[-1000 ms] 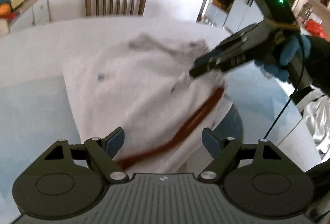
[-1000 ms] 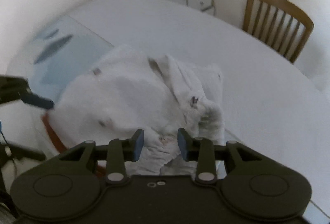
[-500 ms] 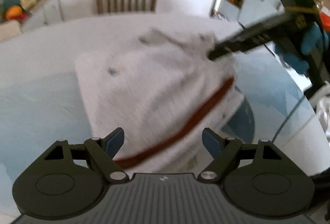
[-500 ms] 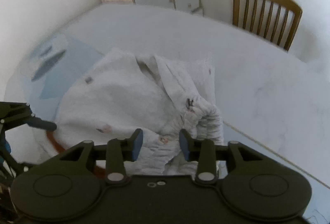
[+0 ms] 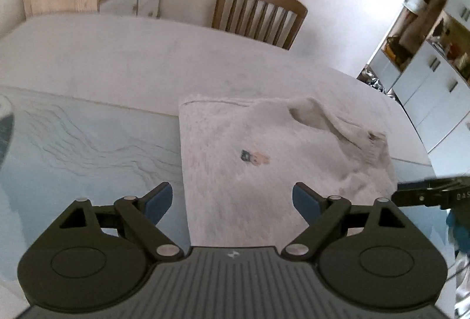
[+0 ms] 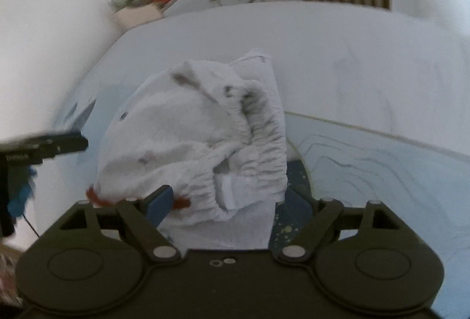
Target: Fold clothes
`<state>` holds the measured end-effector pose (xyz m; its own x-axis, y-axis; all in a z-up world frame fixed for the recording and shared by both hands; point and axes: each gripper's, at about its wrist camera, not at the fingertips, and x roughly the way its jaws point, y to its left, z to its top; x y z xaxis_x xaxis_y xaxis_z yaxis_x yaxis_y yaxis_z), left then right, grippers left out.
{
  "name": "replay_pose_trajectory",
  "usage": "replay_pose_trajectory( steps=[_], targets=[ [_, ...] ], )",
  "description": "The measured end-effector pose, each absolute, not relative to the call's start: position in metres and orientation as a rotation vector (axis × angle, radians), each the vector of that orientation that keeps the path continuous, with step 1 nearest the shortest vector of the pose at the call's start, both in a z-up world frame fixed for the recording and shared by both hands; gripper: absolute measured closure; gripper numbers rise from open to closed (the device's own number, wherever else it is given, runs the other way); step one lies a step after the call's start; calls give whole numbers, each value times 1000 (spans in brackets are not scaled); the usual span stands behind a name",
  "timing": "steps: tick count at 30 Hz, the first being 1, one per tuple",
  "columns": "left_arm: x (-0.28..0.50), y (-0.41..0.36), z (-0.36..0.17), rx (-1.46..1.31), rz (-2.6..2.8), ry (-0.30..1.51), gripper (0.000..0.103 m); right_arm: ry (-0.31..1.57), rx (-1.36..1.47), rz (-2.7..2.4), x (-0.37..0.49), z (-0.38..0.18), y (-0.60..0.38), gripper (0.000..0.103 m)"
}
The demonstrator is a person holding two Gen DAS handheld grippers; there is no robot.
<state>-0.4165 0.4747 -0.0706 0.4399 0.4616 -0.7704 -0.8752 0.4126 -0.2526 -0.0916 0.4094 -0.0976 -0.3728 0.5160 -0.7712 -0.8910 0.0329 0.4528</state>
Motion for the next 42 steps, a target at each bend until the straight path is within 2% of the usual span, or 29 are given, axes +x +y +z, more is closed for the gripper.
replay_pose_trajectory(
  steps=[8,12,14,21,23,25,26,28,31,37,42],
  targets=[
    [-420,514,-110,-917,832,632,14,1396,-249,1388,-87,-128,403,0],
    [-420,526,-124,-1050,757,619,4,1440,-224,1361,-97,-135,410,0],
    [-417,530,-130,-1084,703,629,1,1449,-244,1348,-105,-138,416,0],
    [-405,527,-133,-1041,680,653,2,1312,-402,1320,-137,-131,423,0],
    [-404,521,-129,-1000,686,655,11,1262,-432,1342,-145,-126,419,0],
    [-403,515,-125,-959,692,657,25,1216,-460,1348,-152,-121,417,0],
    [-403,512,-123,-938,695,658,28,1193,-474,1344,-157,-120,417,0],
    [-404,507,-116,-890,704,650,44,1145,-499,1334,-166,-116,419,0],
    [-416,505,-107,-841,742,624,57,1056,-540,1359,-186,-105,422,0],
    [-479,521,-87,-809,859,563,67,959,-581,1483,-238,-86,451,0],
    [-555,550,-74,-792,991,530,68,920,-653,1631,-300,-78,516,0]
  ],
)
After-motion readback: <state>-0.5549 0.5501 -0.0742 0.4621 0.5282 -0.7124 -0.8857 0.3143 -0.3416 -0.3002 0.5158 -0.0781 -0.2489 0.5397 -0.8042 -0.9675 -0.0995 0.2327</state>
